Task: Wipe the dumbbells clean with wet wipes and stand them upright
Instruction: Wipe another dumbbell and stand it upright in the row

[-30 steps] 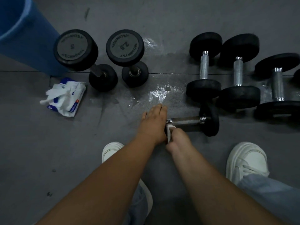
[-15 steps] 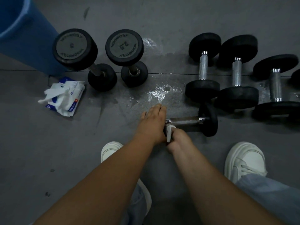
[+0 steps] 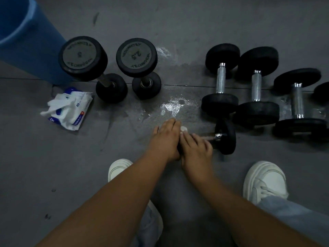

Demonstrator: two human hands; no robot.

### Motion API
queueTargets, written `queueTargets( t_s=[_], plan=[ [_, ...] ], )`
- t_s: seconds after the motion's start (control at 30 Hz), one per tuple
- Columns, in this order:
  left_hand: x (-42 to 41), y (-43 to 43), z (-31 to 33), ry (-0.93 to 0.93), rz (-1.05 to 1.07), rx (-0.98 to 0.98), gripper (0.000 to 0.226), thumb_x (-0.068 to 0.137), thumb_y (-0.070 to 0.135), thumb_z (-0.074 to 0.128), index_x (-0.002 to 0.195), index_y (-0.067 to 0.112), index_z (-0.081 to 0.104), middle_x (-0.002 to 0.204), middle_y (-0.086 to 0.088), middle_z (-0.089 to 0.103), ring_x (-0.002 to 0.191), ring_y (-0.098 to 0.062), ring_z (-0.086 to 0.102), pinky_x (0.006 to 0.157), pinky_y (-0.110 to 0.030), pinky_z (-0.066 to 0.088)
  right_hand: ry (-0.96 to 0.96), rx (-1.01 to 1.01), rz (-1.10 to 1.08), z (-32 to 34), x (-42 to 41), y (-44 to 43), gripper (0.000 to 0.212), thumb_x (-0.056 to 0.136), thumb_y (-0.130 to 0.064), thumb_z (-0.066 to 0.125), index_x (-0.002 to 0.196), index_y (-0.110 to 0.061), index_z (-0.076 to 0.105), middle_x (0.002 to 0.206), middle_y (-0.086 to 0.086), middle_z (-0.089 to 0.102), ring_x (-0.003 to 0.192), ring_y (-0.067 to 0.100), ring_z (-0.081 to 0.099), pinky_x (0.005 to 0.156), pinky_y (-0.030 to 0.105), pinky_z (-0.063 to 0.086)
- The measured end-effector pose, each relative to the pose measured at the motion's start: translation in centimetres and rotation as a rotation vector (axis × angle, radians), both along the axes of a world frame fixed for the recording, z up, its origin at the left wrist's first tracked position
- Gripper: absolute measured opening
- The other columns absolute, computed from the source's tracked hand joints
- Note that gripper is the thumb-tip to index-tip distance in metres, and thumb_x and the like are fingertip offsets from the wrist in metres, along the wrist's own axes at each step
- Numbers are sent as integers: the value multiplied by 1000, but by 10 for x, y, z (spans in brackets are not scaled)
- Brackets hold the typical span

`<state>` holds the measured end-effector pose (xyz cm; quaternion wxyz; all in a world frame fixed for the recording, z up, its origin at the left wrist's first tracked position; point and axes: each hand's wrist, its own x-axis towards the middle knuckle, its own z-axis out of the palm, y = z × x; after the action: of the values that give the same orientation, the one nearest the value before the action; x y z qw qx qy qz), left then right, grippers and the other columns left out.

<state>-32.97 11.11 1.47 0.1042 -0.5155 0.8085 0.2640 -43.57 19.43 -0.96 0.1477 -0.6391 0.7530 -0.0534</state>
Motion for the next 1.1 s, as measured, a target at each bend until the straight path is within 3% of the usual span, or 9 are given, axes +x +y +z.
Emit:
queueTargets(
  t_s=[0.07, 0.17, 0.33, 0.47, 0.57, 0.77, 0.97, 1.07, 1.1],
  plan=[
    [0, -2, 2, 2, -6, 11, 97, 76, 32, 71, 154, 18, 15, 162, -1, 13, 150, -18, 12, 120, -43, 13, 23, 55, 63, -5, -5, -9, 59, 83, -26, 60, 140, -29, 47, 144, -12, 46, 134, 23, 40, 104, 46, 20],
    [1, 1, 1, -3, -10, -2, 96, 76, 32, 70, 154, 18, 16, 162, -2, 14, 150, -18, 13, 120, -45, 14, 21, 203, 88, -3, -10, -37, 49, 91, -33, 48, 140, -37, 41, 146, -17, 43, 143, 20, 25, 109, 49, 3],
    [1, -1, -3, -31, -20, 3, 106, 71, 34, 76, 154, 18, 13, 162, -3, 12, 150, -18, 12, 120, -45, 14, -15, 16, 86, 8, -10, -9, 35, 83, -33, 58, 118, -33, 63, 127, -15, 61, 122, 20, 52, 104, 49, 25],
    [0, -2, -3, -43, -29, -13, 109, 67, 34, 79, 154, 19, 15, 161, -1, 15, 150, -18, 14, 119, -43, 17, -117, 110, 27, 13, -22, -54, 11, 86, -30, 58, 94, -27, 65, 101, -6, 67, 107, 21, 53, 95, 38, 29],
    [0, -1, -2, -49, -27, -18, 108, 66, 33, 80, 153, 20, 16, 161, -1, 15, 149, -18, 16, 120, -44, 18, -265, 211, -3, 18, -30, -72, 17, 86, -29, 61, 102, -28, 59, 97, -5, 67, 104, 23, 54, 87, 34, 35],
    [0, -5, 0, -38, -21, 22, 111, 68, 34, 81, 155, 19, 12, 162, -1, 12, 150, -18, 12, 120, -45, 12, -13, 131, 7, 19, -19, -53, 27, 96, -39, 47, 107, -26, 67, 103, 2, 65, 104, 27, 51, 81, 35, 35],
    [0, -2, 1, -26, -21, 13, 107, 70, 30, 78, 154, 19, 13, 162, -1, 12, 150, -18, 13, 120, -45, 13, -134, 85, -66, 4, -11, -51, 24, 94, -36, 46, 99, -31, 69, 94, -6, 70, 101, 17, 57, 97, 37, 27],
    [0, -4, 2, -20, -15, 19, 102, 74, 36, 72, 155, 18, 13, 163, -2, 11, 150, -18, 12, 121, -46, 14, -156, -74, 4, 13, -20, -25, 18, 86, -34, 55, 85, -30, 72, 79, -8, 68, 83, 17, 59, 84, 37, 38],
    [0, -6, 2, -21, -17, 22, 103, 73, 38, 73, 154, 18, 13, 163, -2, 12, 150, -18, 13, 121, -46, 15, -240, -86, -13, 11, -18, -11, 17, 85, -32, 57, 84, -27, 73, 78, -8, 69, 79, 17, 59, 77, 35, 42]
  ],
)
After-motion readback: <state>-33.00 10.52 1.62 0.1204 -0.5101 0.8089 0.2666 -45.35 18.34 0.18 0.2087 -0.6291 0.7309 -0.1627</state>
